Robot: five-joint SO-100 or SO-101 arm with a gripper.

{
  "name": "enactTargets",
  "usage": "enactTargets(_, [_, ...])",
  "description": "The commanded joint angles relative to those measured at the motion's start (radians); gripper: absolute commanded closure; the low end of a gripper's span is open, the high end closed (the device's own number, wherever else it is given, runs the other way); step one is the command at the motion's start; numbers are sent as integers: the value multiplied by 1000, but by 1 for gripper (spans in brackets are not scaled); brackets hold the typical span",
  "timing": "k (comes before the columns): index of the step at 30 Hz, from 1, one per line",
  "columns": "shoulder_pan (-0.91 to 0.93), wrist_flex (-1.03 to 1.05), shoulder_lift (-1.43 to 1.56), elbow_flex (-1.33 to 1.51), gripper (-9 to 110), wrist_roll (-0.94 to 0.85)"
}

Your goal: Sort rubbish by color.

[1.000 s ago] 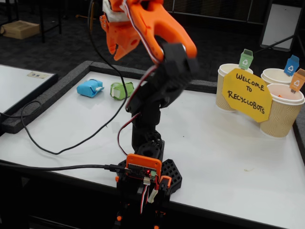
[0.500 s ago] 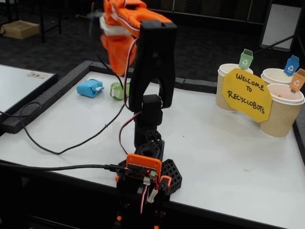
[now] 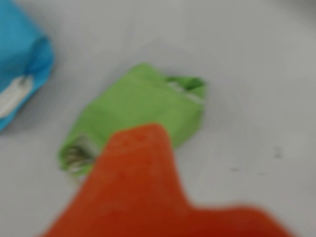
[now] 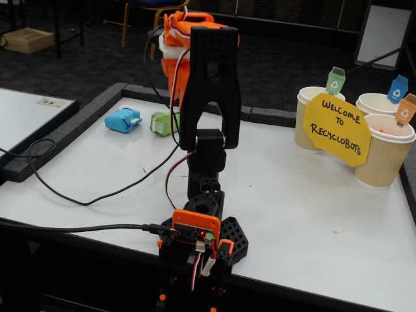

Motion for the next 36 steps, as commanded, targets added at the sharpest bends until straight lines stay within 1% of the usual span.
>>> enactTargets(1, [-69,-6,18,-124,88,-6])
enactTargets(7, [-84,-34,-5,-127,86,-18])
enactTargets(17, [-38,-54,-15,-110,84,-241])
enactTargets(24, [8,-109,-25,-57,84,-388])
enactTargets(28, [-5,-129,-64,-61,84,-414])
enactTargets(36, [-54,-126,-202,-149,84,-413])
